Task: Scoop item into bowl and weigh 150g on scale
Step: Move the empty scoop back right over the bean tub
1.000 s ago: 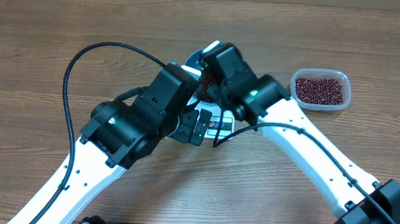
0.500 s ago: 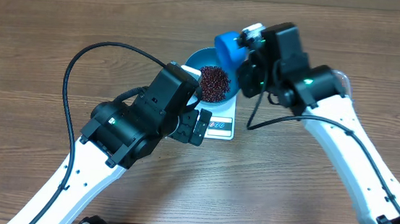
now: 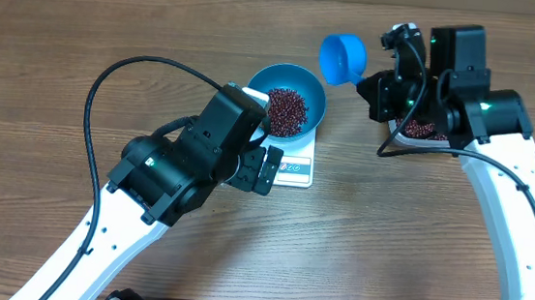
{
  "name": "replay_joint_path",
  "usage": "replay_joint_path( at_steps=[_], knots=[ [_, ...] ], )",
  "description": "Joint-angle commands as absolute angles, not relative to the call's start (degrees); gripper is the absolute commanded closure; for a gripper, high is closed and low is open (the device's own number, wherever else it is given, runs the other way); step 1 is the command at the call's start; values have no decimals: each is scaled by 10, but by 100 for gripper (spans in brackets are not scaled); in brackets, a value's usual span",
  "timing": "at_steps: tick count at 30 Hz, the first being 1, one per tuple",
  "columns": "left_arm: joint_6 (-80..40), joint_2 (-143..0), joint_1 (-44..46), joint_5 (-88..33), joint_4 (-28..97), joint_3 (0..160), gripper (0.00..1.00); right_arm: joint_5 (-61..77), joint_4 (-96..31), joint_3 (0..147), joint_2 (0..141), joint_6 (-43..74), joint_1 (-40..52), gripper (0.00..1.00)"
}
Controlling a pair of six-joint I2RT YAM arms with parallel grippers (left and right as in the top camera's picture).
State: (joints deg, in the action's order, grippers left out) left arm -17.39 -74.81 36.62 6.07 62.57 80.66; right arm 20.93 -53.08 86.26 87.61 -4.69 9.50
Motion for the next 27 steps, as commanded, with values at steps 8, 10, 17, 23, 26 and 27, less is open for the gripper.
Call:
replay_joint_path(
  at_steps=[8,10,17,23,26,27],
  knots=[
    [-169,-750,364,66,624,812,0,36,-696,1044,861,-27,69,96],
    [-169,-750,364,66,624,812,0,-7,-730,1068,863,-2,69,96],
    [-169,-750,364,66,624,812,0,-40,-854,1163,940,88,38,96],
    [-169,-750,364,66,624,812,0,-79,-970,1271,1056,133,32,96],
    [-169,-750,364,66,624,812,0,-123,-971,1271,1075,117,31,96],
    [-169,-750,364,66,624,812,1,-139,-971,1270,1079,117,31,96]
  ],
)
